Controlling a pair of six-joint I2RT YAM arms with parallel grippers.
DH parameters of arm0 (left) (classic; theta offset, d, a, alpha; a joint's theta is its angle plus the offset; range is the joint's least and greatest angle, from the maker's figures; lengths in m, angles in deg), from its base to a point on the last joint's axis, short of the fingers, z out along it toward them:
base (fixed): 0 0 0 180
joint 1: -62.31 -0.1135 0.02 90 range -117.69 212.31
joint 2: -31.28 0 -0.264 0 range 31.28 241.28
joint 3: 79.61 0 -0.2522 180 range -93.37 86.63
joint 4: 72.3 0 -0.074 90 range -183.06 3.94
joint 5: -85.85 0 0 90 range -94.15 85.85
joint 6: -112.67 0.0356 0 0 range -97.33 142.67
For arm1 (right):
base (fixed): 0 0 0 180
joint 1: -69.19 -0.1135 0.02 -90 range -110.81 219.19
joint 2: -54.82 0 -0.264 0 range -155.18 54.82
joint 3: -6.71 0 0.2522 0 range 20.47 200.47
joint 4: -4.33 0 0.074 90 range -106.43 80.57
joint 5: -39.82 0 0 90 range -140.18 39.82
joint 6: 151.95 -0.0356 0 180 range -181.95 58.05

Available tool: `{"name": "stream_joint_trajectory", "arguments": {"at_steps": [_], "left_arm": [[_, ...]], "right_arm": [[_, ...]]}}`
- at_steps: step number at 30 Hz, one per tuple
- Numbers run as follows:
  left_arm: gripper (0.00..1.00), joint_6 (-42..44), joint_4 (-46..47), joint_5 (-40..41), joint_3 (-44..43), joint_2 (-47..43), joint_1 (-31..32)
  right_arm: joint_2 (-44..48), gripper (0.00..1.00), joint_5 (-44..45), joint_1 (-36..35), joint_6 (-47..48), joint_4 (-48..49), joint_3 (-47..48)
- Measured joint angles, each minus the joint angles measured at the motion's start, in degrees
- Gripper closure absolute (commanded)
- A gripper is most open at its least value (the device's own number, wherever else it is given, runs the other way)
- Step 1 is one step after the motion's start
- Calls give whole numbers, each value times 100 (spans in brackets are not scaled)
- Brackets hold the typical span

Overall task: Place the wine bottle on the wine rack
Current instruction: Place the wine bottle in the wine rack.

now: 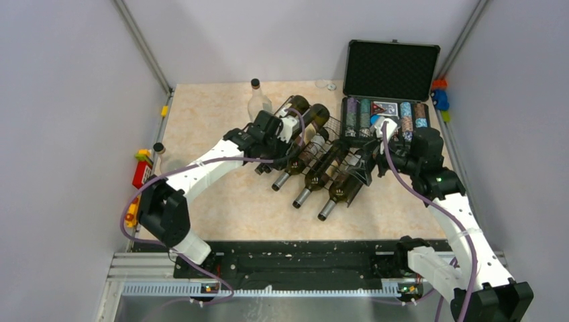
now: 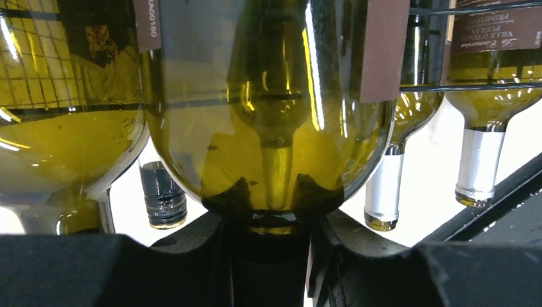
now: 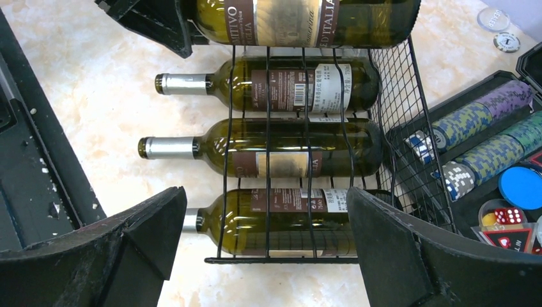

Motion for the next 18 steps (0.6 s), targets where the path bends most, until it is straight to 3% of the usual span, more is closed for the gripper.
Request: {"name": "stream_joint_trajectory", "arguments": {"at_steps": [14, 18], "left_arm": [[99, -61, 83, -50, -26, 387, 39], [86, -61, 76, -50, -35, 404, 39]], "right_arm": [[0, 1, -103, 15, -22, 20, 0], [-2, 1, -120, 15, -22, 22, -2]]}}
